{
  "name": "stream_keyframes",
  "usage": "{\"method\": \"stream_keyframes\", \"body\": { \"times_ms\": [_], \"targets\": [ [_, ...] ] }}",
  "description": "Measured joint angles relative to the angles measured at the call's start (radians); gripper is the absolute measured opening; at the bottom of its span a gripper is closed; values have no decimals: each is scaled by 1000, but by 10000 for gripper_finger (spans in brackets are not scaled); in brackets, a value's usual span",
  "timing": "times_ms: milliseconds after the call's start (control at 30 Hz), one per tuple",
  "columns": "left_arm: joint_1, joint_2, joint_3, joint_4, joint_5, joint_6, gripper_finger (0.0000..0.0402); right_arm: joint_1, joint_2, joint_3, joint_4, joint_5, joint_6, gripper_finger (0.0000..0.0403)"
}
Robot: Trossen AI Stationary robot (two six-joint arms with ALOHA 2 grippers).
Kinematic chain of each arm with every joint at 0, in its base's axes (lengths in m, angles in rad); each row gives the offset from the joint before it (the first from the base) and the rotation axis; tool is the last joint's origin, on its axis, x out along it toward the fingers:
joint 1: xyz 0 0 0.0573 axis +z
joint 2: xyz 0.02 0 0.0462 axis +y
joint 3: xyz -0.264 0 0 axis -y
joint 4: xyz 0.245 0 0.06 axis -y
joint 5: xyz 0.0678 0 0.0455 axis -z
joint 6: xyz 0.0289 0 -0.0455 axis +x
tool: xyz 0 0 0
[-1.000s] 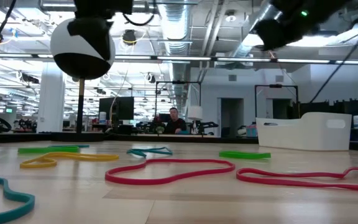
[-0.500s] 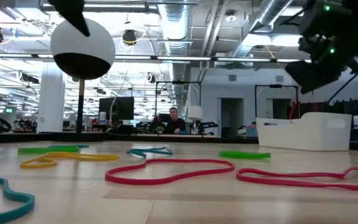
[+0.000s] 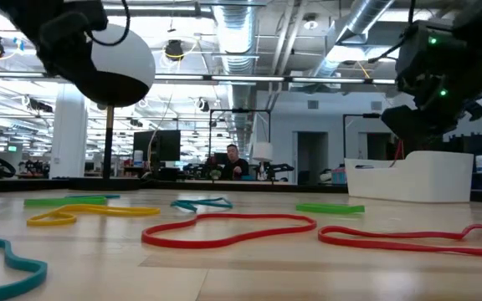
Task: Pick and place items into bin
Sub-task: Put the left red rubber band into the white bin
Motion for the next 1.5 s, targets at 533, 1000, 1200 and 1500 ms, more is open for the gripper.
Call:
{"method": "stream_keyframes", "body": {
  "times_ms": [533, 1000, 1200, 1500],
  "targets": [
    [1, 179, -30, 27, 121, -139, 63, 0, 159, 1, 80, -21, -52, 112],
    [1, 347, -30, 183, 149, -107, 63, 10, 164, 128, 74, -32, -184, 111],
    [3, 347, -30, 181, 148, -94, 63, 9, 164, 129, 69, -33, -187, 111],
    [28, 347, -30, 181, 168, -105, 63, -21, 164, 129, -32, -35, -80, 112]
  ]
}}
